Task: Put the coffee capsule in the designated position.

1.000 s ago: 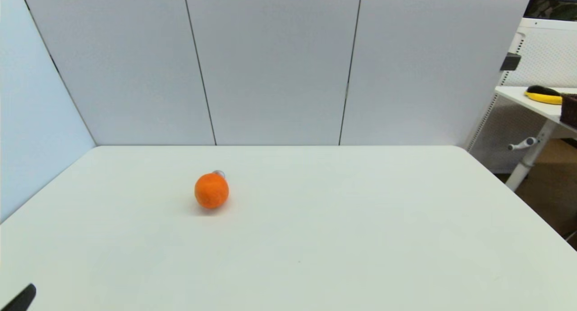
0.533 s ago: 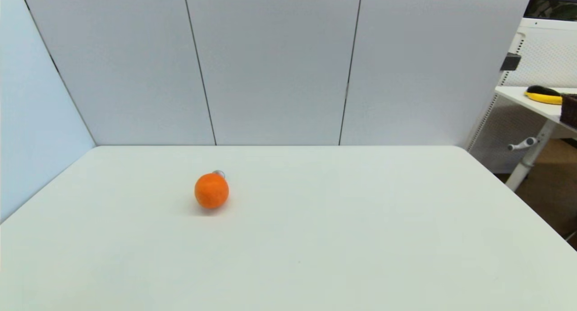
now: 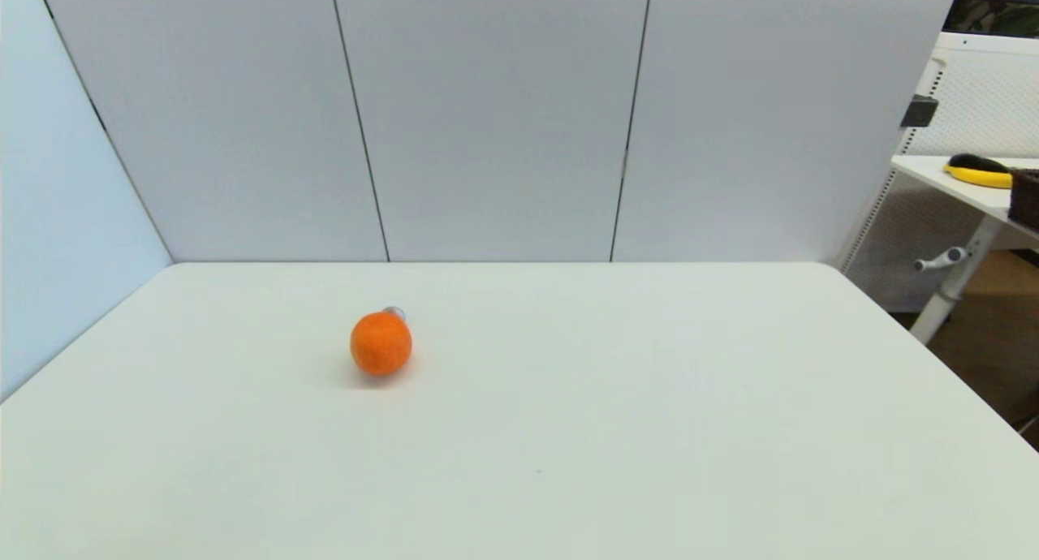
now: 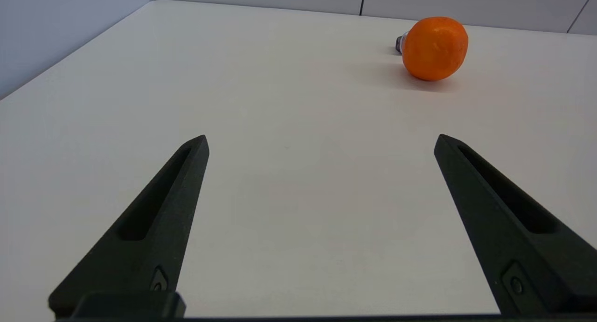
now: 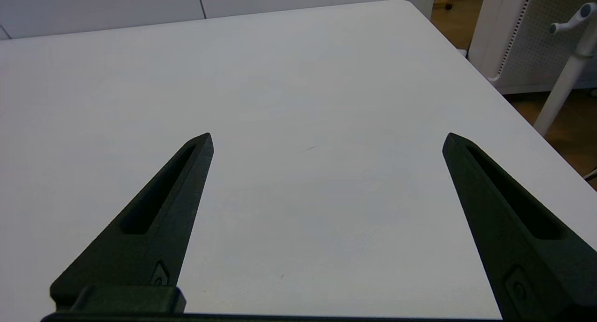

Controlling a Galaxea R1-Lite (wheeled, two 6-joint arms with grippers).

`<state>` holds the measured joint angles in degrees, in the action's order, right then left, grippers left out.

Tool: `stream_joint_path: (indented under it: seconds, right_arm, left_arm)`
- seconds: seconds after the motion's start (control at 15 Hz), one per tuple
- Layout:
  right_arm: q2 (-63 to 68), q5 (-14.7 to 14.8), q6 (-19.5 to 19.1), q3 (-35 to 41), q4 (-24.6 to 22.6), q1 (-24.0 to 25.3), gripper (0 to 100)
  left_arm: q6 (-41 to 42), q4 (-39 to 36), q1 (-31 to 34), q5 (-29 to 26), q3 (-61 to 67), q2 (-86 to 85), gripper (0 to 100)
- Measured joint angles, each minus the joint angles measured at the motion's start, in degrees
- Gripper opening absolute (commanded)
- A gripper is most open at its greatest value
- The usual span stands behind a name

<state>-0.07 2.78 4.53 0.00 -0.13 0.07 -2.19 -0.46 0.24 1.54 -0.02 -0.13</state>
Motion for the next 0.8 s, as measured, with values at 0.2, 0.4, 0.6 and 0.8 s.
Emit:
stream_joint_path:
  seconds: [0.2,0.4,0.6,0.8]
  right_arm:
    - [0.00,0.00,0.01,0.00,-0.02,0.00,100]
    - [0.00,0.02,0.00,0.00,-0.02,0.00,100]
    - [0.00,0.02,0.01,0.00,-0.02,0.00,100]
    - [0.00,0.00,0.00,0.00,-0.02,0.00,100]
  left_arm:
    - [3.97,0.05,0.00,-0.60,0.02,-0.02,100]
    - [9.90,-0.11,0.00,-3.07,-0.05,-0.02,100]
    - [10.02,-0.06,0.00,-3.07,-0.07,-0.02,100]
    - [9.98,-0.05,0.00,-3.02,-0.09,-0.02,100]
